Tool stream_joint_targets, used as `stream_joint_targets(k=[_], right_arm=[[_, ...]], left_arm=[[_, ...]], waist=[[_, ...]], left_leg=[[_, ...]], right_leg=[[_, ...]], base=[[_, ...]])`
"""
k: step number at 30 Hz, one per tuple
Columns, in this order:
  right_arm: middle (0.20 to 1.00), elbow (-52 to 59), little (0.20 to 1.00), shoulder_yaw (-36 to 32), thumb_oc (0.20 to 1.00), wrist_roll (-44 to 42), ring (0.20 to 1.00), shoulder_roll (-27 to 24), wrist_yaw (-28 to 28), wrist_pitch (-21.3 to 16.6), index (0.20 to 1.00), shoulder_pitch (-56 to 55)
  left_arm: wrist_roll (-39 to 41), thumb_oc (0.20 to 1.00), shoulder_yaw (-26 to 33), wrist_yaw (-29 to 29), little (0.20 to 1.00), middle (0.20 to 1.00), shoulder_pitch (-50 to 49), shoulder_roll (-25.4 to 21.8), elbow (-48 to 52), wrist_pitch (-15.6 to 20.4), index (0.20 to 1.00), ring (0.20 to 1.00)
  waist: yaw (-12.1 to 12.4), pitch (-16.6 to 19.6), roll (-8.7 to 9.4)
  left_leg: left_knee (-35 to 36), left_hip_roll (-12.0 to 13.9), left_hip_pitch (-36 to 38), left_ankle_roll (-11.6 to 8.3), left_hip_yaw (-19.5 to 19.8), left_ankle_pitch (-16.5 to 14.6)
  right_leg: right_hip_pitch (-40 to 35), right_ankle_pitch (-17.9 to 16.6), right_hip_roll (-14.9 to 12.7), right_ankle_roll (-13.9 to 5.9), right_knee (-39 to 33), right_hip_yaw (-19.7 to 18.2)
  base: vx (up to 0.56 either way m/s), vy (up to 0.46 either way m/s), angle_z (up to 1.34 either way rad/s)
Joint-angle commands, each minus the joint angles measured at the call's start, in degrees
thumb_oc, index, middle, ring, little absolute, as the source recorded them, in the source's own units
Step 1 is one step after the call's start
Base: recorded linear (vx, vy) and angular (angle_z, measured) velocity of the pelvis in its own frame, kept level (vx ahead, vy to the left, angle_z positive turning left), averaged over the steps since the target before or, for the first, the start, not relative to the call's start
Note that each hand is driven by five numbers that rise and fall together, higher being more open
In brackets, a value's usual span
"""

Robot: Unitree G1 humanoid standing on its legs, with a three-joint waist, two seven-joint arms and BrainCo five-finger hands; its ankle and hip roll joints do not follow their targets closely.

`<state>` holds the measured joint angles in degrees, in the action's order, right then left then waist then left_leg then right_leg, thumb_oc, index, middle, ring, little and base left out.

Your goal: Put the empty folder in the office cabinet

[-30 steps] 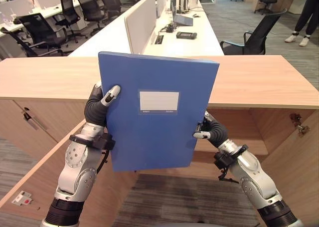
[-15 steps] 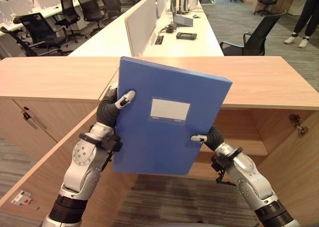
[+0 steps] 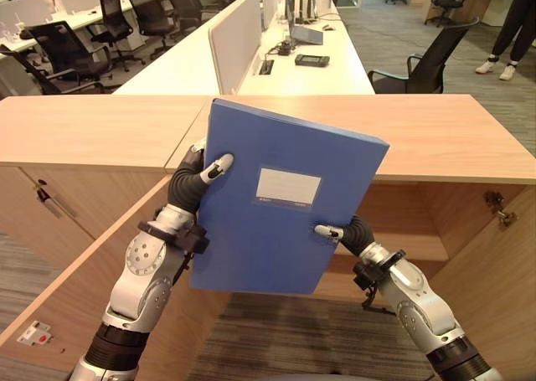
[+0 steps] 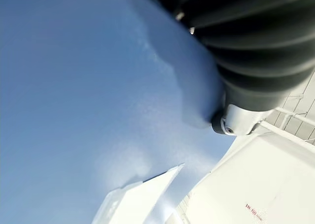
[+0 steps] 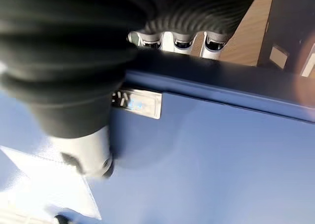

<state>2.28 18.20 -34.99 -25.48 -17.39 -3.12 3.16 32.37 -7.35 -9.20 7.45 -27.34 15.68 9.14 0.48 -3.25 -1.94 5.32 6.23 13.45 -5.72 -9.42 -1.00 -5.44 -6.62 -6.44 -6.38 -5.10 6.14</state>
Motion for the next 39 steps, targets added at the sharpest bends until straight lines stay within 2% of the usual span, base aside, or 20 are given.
stream_joint_targets(k=[1,16,24,25,26,27,31,39], right_arm=[[0.2,1.7,0.2,3.3,0.2,-2.1,0.2,5.0,-1.2,-1.7,0.2,6.7],[0.2,2.3,0.2,2.8,0.2,-3.4,0.2,5.5,-0.7,-1.8,0.2,5.8],[0.2,1.6,0.2,0.1,0.2,-1.9,0.2,4.6,-0.8,-1.7,0.2,2.7],[0.2,1.4,0.2,-0.4,0.2,-1.6,0.2,4.5,-0.7,-1.7,0.2,2.0],[0.2,1.1,0.2,-1.1,0.2,-1.3,0.2,4.5,-0.5,-1.7,0.2,1.4],[0.2,-0.1,0.2,-2.6,0.2,-1.0,0.2,4.2,-0.1,-1.7,0.2,-0.2],[0.2,-4.9,0.2,-6.8,0.2,-0.4,0.2,4.7,1.2,-1.5,0.2,-4.7],[0.2,-12.8,0.2,-13.0,0.2,0.3,0.2,6.7,3.1,-1.2,0.2,-10.8]], left_arm=[[2.3,0.2,-4.9,0.1,0.2,0.2,10.1,1.5,0.9,3.4,0.2,0.2],[2.7,0.2,-3.6,0.8,0.2,0.2,8.2,2.1,1.0,3.7,0.2,0.2],[2.4,0.2,-0.5,0.5,0.2,0.2,4.0,2.0,1.0,3.6,0.2,0.2],[2.3,0.332,-0.1,0.6,0.332,0.332,3.3,2.1,1.0,3.6,0.332,0.332],[2.2,0.777,0.4,0.7,0.777,0.777,2.6,2.0,1.0,3.6,0.777,0.777],[1.8,1.0,1.7,1.0,1.0,1.0,1.2,1.9,0.8,3.6,1.0,1.0],[-1.1,1.0,6.6,2.0,1.0,1.0,-3.6,1.3,0.0,4.0,1.0,1.0],[-4.0,1.0,12.8,2.3,1.0,1.0,-12.4,1.7,-5.6,3.3,1.0,1.0]], waist=[[-0.1,-0.3,2.27],[0.0,-0.2,2.34],[0.1,-0.2,2.42],[0.1,-0.2,2.45],[0.1,-0.2,2.45],[0.2,-0.3,2.49],[0.3,-0.4,2.53],[0.4,-0.7,2.48]], left_leg=[[-0.3,-1.7,-1.0,1.39,3.2,-1.8],[-0.3,-1.7,-0.9,1.48,3.1,-2.0],[-0.3,-1.7,-0.8,1.45,3.2,-2.0],[-0.3,-1.7,-0.8,1.46,3.2,-2.0],[-0.3,-1.7,-0.8,1.45,3.2,-2.1],[-0.3,-1.7,-0.8,1.41,3.2,-2.1],[-0.3,-1.7,-0.9,1.38,3.4,-2.2],[-0.3,-1.7,-1.0,1.29,3.6,-2.2]], right_leg=[[-3.7,7.7,-1.1,-2.29,2.8,-1.2],[-3.8,7.8,-1.0,-2.26,2.9,-1.4],[-3.8,7.9,-1.0,-2.23,2.9,-1.3],[-3.9,7.9,-1.0,-2.22,2.9,-1.3],[-3.9,7.9,-1.0,-2.22,2.9,-1.2],[-4.0,7.9,-1.0,-2.24,2.9,-1.1],[-3.9,8.0,-0.9,-2.27,2.9,-0.9],[-3.8,8.1,-0.9,-2.35,2.9,-0.5]], base=[[0.0,0.0,0.0],[0.0,0.0,0.0],[0.0,0.0,0.0],[0.0,0.0,0.0],[0.03,-0.004,0.0],[0.03,-0.001,0.0],[0.01,0.001,0.0],[0.0,0.0,0.01]])
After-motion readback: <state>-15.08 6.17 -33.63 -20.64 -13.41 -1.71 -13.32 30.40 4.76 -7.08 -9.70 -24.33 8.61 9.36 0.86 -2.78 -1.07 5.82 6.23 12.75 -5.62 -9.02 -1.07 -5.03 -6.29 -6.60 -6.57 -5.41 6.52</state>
